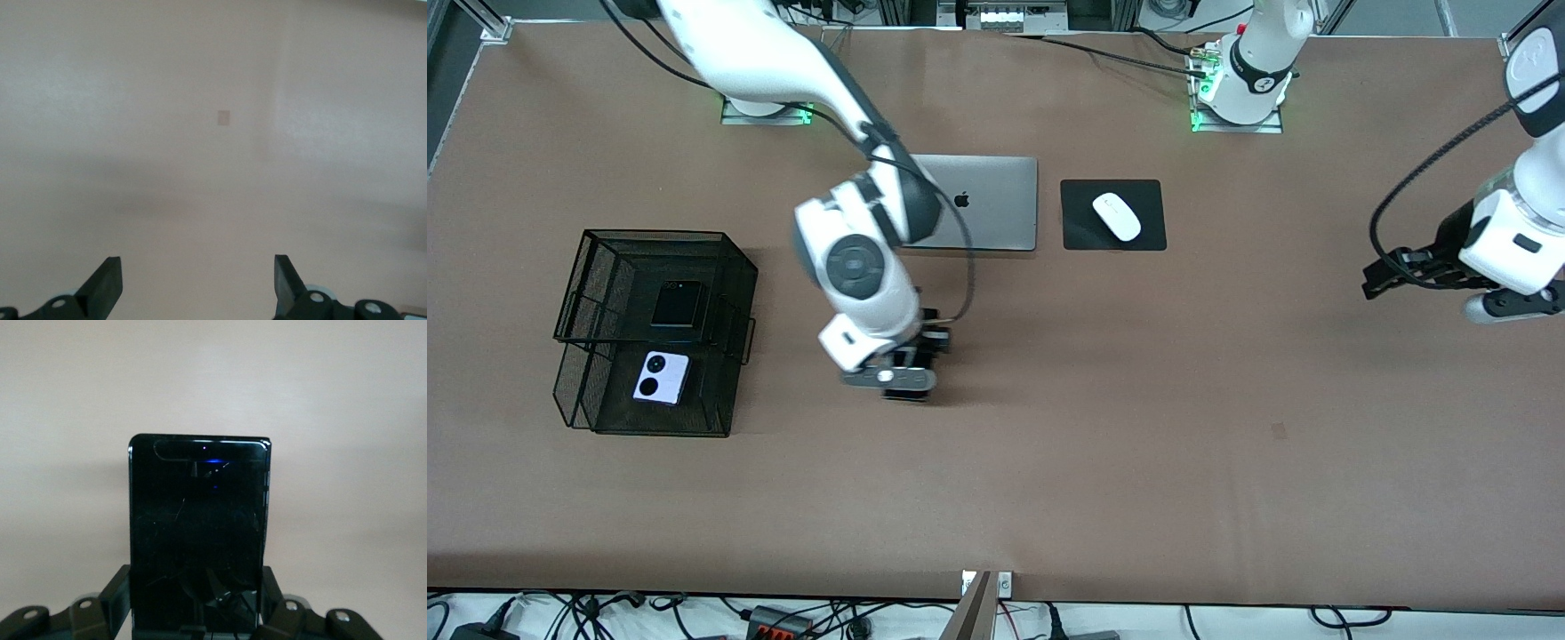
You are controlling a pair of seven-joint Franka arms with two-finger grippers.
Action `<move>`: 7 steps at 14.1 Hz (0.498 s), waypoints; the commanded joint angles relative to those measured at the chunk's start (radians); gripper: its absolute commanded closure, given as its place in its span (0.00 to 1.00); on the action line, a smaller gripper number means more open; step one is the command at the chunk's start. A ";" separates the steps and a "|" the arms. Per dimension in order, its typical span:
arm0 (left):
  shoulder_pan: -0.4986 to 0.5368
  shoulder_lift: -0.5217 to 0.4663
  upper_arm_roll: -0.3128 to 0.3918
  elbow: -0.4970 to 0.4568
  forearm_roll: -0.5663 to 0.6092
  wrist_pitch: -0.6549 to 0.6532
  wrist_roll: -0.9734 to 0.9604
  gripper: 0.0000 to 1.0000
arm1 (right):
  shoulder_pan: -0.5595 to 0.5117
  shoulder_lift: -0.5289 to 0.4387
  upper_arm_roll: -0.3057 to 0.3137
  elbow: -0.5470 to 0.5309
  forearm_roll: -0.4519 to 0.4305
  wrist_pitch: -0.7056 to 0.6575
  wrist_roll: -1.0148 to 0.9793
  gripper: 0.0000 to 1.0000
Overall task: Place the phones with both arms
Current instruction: 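Carry the tall phone into the basket and open the right gripper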
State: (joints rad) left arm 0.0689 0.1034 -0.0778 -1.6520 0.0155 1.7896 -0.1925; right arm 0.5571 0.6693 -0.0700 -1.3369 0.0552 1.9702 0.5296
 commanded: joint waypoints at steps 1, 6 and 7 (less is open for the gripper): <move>-0.008 -0.001 0.015 -0.003 -0.012 0.019 0.010 0.00 | -0.087 -0.141 0.015 -0.160 -0.014 -0.033 -0.109 0.63; -0.040 -0.017 0.088 -0.006 -0.023 0.045 0.022 0.00 | -0.304 -0.304 0.015 -0.338 -0.014 -0.091 -0.423 0.63; -0.052 -0.027 0.096 -0.006 -0.023 -0.002 0.024 0.00 | -0.336 -0.313 0.015 -0.338 -0.014 -0.123 -0.457 0.63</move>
State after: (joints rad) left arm 0.0534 0.1023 -0.0288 -1.6518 0.0155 1.8284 -0.1916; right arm 0.2817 0.4343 -0.0765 -1.6080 0.0504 1.8881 0.1422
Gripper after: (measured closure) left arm 0.000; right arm 0.220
